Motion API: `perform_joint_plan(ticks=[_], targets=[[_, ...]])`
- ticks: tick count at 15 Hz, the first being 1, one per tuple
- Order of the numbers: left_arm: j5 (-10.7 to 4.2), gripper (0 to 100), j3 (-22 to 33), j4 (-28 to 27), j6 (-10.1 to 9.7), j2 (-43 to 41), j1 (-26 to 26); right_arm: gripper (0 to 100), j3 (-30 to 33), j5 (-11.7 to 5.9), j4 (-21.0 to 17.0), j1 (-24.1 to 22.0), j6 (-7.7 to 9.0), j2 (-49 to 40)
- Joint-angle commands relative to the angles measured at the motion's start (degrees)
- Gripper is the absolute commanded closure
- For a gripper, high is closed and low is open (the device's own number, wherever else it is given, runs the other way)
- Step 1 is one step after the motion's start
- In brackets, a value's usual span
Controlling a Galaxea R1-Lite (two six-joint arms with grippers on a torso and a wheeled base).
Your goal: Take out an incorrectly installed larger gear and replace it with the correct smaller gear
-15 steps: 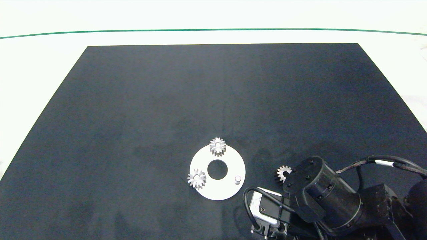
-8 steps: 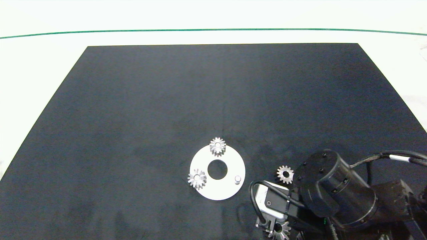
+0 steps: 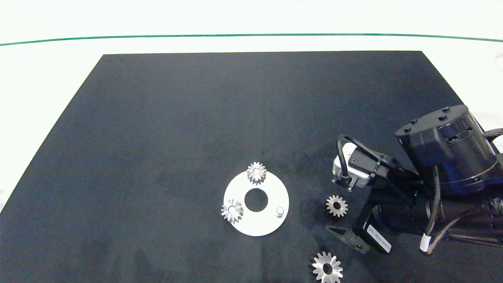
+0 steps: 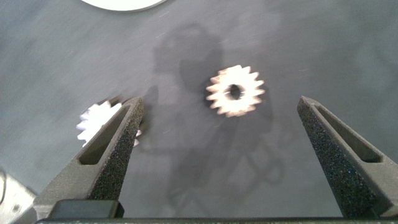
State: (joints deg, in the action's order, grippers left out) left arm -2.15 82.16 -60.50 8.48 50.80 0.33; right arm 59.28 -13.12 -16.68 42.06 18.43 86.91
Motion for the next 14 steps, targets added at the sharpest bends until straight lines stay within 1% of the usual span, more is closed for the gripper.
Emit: perform_joint_plan(ticks=[1, 2, 3, 4, 6, 13, 14], targets=[[-0.05, 0, -0.16, -0.32, 0.04, 0.09, 0.02, 0, 4.79, -0.07, -4.59, -1.28, 0.02, 3.36], [-0.05, 0, -0.07, -0.32, 0.04, 0.18, 0.02, 0, 6.55, 0.02, -6.09, -1.72, -0.15, 4.94], [-0.05, 0, -0.07, -0.32, 0.04, 0.18, -0.07, 0, 7.16, -0.07, -6.17, -1.8, -0.41, 5.73], [-0.05, 0, -0.07, -0.23, 0.13, 0.18, -0.07, 0, 9.01, -0.07, -6.26, -2.07, -1.29, 8.19], [-0.05, 0, 0.01, -0.23, 0.13, 0.09, -0.07, 0, 10.06, -0.07, -6.35, -2.42, -1.38, 9.95], [-0.05, 0, 0.1, -0.23, 0.04, 0.09, -0.07, 0, 9.1, 0.02, -6.7, -3.39, -1.56, 11.44], [-0.05, 0, 0.01, -0.23, 0.04, 0.09, 0.02, 2, 9.01, 0.02, -6.61, -3.47, -1.56, 11.62]])
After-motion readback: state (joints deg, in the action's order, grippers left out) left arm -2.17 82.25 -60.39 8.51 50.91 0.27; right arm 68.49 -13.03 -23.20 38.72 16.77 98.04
